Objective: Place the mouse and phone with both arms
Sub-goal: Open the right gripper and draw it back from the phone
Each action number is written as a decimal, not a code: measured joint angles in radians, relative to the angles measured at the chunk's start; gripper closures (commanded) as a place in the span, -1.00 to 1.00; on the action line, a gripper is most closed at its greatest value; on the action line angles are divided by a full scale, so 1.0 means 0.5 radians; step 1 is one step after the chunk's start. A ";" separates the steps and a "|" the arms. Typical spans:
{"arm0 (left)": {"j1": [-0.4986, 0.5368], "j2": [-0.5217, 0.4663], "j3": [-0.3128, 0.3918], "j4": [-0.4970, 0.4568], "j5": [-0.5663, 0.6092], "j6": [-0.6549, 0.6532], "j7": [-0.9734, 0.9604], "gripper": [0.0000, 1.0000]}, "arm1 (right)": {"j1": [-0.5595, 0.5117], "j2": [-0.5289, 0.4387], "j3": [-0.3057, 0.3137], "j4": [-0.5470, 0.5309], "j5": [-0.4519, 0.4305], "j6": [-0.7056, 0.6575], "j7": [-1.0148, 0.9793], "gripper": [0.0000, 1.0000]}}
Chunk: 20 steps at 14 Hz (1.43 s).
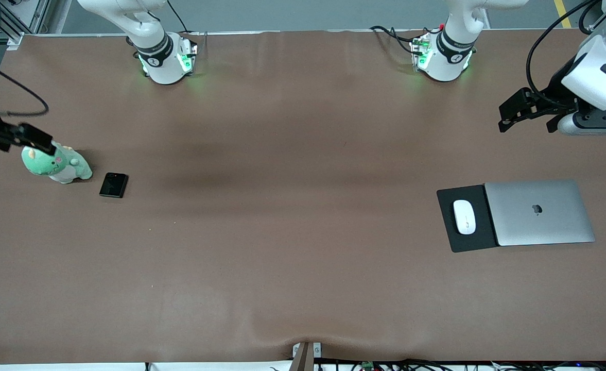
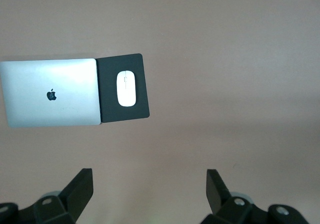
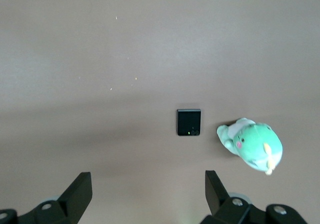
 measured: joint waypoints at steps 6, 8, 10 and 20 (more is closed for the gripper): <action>0.000 0.000 0.000 0.000 0.000 0.000 0.000 -1.00 | -0.018 -0.071 -0.004 -0.019 0.001 -0.017 0.004 -1.00; 0.000 0.000 0.000 0.000 0.000 0.000 0.000 -1.00 | -0.028 -0.064 -0.005 -0.041 0.025 0.013 0.005 -1.00; 0.000 0.000 0.000 0.000 0.000 0.000 0.000 -1.00 | -0.052 -0.064 -0.006 -0.067 0.062 0.046 0.006 -1.00; 0.000 0.000 0.000 0.000 0.000 0.000 0.000 -1.00 | -0.084 -0.068 0.005 -0.100 0.087 0.101 0.005 -1.00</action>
